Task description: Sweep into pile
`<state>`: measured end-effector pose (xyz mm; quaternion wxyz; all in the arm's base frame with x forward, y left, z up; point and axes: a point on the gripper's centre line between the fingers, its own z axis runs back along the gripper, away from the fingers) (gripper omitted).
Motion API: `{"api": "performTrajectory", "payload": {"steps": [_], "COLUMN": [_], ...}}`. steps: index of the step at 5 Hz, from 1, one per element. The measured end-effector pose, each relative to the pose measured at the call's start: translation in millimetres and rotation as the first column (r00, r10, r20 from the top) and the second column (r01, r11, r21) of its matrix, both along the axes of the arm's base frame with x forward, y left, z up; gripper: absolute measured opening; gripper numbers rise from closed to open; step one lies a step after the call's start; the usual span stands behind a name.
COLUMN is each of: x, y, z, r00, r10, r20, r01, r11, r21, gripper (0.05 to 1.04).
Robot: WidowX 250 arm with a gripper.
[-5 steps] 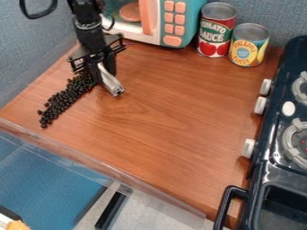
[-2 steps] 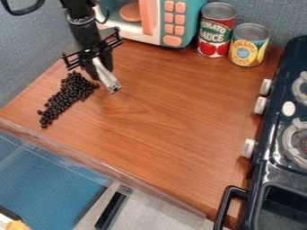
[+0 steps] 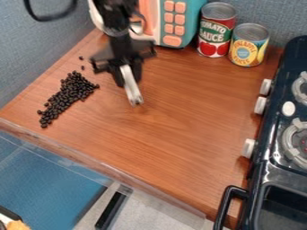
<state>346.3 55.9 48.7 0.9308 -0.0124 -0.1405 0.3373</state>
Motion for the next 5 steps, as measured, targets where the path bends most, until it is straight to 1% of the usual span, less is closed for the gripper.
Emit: {"api": "performTrajectory", "payload": {"steps": [1, 2, 3, 4, 5], "x": [-3.3, -3.2, -2.6, -1.5, -1.4], "y": [-19.7, -26.6, -23.6, -22.3, -21.0], "z": [-8.6, -7.8, -7.2, -1.0, 7.3], "r00": [0.989, 0.971, 0.960, 0.947, 0.937], "r10": [-0.149, -0.235, -0.254, -0.285, -0.317], "r20": [-0.014, -0.042, -0.116, -0.150, -0.147], "r01": [0.150, 0.239, 0.271, 0.308, 0.342], "r11": [0.985, 0.961, 0.950, 0.936, 0.921], "r21": [0.085, 0.142, 0.156, 0.168, 0.190], "gripper": [0.349, 0.409, 0.713, 0.980, 1.009]}}
